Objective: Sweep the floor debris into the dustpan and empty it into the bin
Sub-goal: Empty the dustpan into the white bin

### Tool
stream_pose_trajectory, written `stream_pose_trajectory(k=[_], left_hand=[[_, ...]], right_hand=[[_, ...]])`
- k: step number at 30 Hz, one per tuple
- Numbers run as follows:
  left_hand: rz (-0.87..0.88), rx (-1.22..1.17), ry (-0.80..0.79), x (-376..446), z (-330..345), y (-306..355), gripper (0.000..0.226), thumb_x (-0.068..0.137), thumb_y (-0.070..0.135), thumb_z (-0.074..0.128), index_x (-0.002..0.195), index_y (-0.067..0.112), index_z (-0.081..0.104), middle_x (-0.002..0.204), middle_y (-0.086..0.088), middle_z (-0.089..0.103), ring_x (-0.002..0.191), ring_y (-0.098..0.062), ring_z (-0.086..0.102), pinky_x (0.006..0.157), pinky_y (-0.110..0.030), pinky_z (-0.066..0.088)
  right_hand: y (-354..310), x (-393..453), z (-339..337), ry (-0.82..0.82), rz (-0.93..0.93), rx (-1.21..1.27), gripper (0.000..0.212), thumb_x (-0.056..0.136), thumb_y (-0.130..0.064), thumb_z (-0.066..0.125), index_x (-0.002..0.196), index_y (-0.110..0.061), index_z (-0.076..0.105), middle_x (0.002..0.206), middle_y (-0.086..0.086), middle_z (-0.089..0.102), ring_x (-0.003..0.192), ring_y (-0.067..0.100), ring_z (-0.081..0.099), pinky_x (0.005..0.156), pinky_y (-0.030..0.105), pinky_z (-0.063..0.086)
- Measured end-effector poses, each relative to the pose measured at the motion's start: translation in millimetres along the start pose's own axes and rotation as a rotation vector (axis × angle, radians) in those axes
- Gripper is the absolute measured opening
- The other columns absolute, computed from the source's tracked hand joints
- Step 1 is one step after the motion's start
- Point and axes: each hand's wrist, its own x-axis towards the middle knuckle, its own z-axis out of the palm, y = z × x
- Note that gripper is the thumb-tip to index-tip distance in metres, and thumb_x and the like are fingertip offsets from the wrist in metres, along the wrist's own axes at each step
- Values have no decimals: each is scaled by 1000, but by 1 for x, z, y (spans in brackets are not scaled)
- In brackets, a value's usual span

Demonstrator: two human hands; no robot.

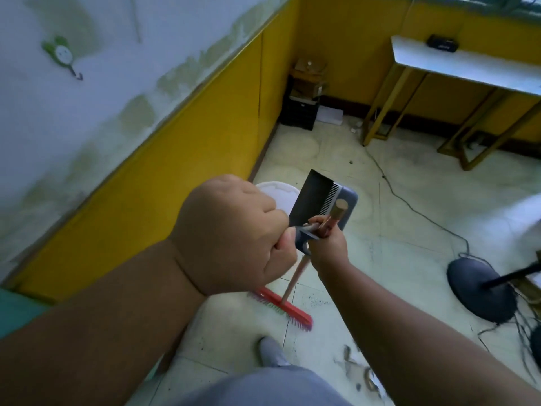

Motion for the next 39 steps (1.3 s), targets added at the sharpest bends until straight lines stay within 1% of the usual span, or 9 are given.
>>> stream_pose_trajectory(k=[7,11,16,20,24,26,30,32,39], left_hand=[[64,-83,8,-27,-20,31,38,86,31,48,52,19,38,44,-4,37,42,-22,27,55,-27,18],[60,-86,-76,-30,-23,48,45,86,41,53,48,16,46,43,-1,38,41,-18,29,49,-24,22],[38,-33,-33,-22,-20,61,41,85,31,52,47,16,47,42,-1,37,39,-20,30,52,-23,18],[42,-14,-19,-11,-4,75,41,85,29,50,47,16,47,42,-1,35,40,-18,26,54,-22,13],[27,-16,-84,4,29,98,41,86,30,48,48,17,47,43,3,31,39,-16,24,53,-17,7],[43,-2,-143,8,52,115,42,87,31,46,48,16,48,43,3,32,38,-17,27,51,-16,16],[99,29,-280,17,94,157,40,84,33,46,48,16,51,45,2,33,38,-21,35,48,-21,36],[175,28,-321,20,109,182,40,80,32,47,45,15,52,45,3,28,39,-19,31,49,-20,33],[487,176,-419,28,143,257,41,82,37,48,48,17,58,47,4,34,43,-20,36,50,-20,13]], right_hand=[[30,-64,-21,49,-52,-167,20,93,-13,59,80,-28,58,88,4,65,89,24,64,83,40,55],[49,-84,-40,62,-38,-234,8,92,-24,57,87,-25,64,83,2,70,82,18,69,80,43,59],[64,-95,-57,61,27,-305,10,96,-23,53,101,-24,62,86,2,67,78,15,66,67,31,57],[80,-108,-79,52,79,-244,26,96,-24,55,122,-29,56,96,0,65,90,17,66,82,41,57],[92,-135,-120,78,126,-109,29,95,-23,60,124,-21,58,104,3,66,89,15,70,72,31,58],[94,-149,-145,114,88,-83,34,95,-23,61,128,-16,59,100,2,69,83,11,71,77,32,59],[95,-176,-194,174,21,-139,19,94,-27,62,104,-13,69,83,3,73,76,11,72,83,41,58],[100,-189,-216,198,37,-121,17,93,-26,63,92,-9,67,80,8,72,72,12,72,83,47,57],[138,-230,-280,295,95,38,32,90,-31,66,92,1,64,89,17,68,75,17,70,84,48,57]])
